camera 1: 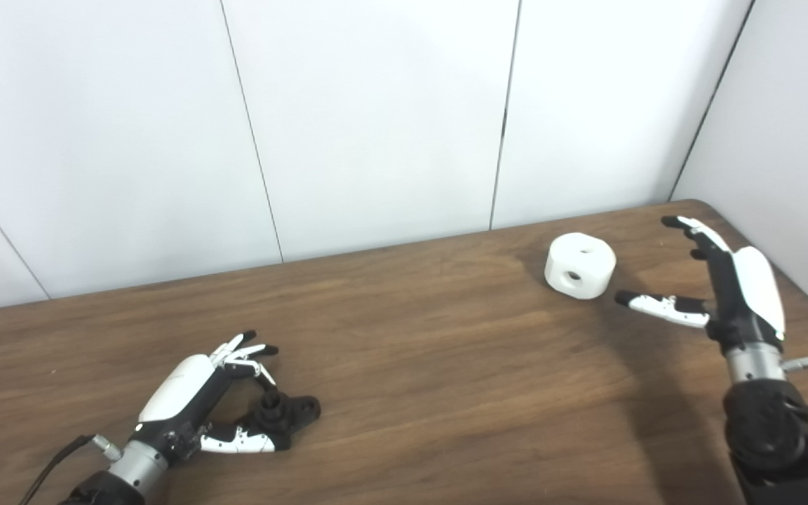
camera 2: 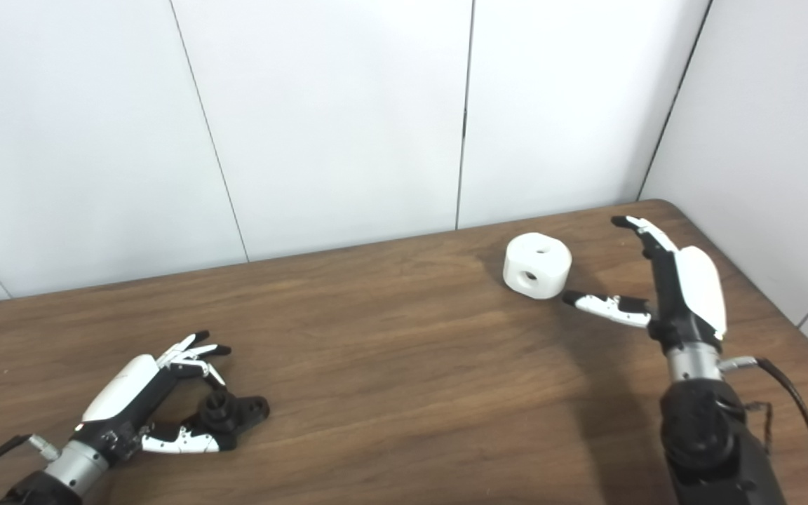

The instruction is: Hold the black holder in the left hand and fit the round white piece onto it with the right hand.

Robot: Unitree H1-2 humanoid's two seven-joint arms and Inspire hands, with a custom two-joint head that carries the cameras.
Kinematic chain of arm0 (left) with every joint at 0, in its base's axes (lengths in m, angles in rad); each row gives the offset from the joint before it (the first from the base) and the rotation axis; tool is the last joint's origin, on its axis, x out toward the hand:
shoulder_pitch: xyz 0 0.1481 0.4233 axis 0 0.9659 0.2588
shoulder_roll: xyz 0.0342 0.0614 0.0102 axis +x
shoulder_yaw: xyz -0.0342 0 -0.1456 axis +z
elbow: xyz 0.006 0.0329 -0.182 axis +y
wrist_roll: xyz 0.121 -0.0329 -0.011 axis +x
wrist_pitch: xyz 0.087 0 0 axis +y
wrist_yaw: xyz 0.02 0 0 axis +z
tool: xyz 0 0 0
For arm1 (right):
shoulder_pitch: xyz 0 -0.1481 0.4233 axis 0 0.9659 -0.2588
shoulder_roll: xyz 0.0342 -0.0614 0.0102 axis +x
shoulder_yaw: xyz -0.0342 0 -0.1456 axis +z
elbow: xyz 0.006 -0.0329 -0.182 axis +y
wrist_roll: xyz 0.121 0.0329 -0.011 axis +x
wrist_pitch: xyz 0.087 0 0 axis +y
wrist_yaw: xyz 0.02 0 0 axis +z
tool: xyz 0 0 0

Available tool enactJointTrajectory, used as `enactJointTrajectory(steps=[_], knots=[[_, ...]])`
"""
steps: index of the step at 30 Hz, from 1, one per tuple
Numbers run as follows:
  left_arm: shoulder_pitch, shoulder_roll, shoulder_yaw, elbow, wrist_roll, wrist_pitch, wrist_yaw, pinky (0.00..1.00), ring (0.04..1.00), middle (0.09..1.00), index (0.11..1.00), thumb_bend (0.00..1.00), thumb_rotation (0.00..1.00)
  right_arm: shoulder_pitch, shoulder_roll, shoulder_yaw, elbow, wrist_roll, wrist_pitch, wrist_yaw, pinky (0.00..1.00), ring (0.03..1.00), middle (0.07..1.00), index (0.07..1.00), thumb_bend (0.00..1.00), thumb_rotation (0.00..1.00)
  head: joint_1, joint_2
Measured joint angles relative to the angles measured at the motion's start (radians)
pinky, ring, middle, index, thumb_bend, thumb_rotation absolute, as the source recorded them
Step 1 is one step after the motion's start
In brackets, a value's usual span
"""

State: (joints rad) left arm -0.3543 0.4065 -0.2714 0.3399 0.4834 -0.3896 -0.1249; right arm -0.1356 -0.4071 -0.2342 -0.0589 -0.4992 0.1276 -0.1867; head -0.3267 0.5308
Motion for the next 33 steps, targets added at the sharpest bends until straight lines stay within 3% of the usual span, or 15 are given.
enactJointTrajectory(steps=[4, 8, 16, 27, 33], knots=[[0.0, 0.002, 0.003, -0.001, -0.007, 0.001, -0.008, 1.0, 1.0, 0.873, 0.483, 0.52, 0.04, -0.054, 0.0, 0.034, -0.003, -0.004, 0.091, 0.047, 0.76, 0.885, 0.888, 0.839, 0.78, 0.44, -0.011, 0.003], [0.0, 0.002, 0.004, -0.002, -0.01, 0.002, -0.012, 1.0, 1.0, 0.871, 0.483, 0.52, 0.04, -0.089, 0.009, 0.058, 0.006, -0.003, 0.12, 0.051, 0.73, 0.873, 0.881, 0.827, 0.77, 0.38, -0.02, 0.005], [0.0, 0.008, 0.011, -0.006, -0.014, 0.001, -0.022, 1.0, 1.0, 0.868, 0.483, 0.52, 0.04, -0.116, 0.025, 0.096, 0.108, 0.005, 0.117, 0.039, 0.59, 0.791, 0.851, 0.802, 0.78, 0.38, -0.032, 0.0], [0.006, 0.012, 0.021, -0.034, -0.02, 0.02, -0.05, 1.0, 1.0, 0.864, 0.483, 0.52, 0.04, -0.159, 0.021, 0.105, 0.176, 0.021, 0.101, 0.012, 0.6, 0.826, 0.879, 0.814, 0.77, 0.34, -0.043, -0.002], [0.008, 0.014, 0.027, -0.04, -0.027, 0.026, -0.059, 1.0, 1.0, 0.861, 0.483, 0.52, 0.04, -0.174, 0.007, 0.116, 0.211, 0.02, 0.095, 0.009, 0.6, 0.834, 0.874, 0.811, 0.78, 0.38, -0.046, -0.002]])
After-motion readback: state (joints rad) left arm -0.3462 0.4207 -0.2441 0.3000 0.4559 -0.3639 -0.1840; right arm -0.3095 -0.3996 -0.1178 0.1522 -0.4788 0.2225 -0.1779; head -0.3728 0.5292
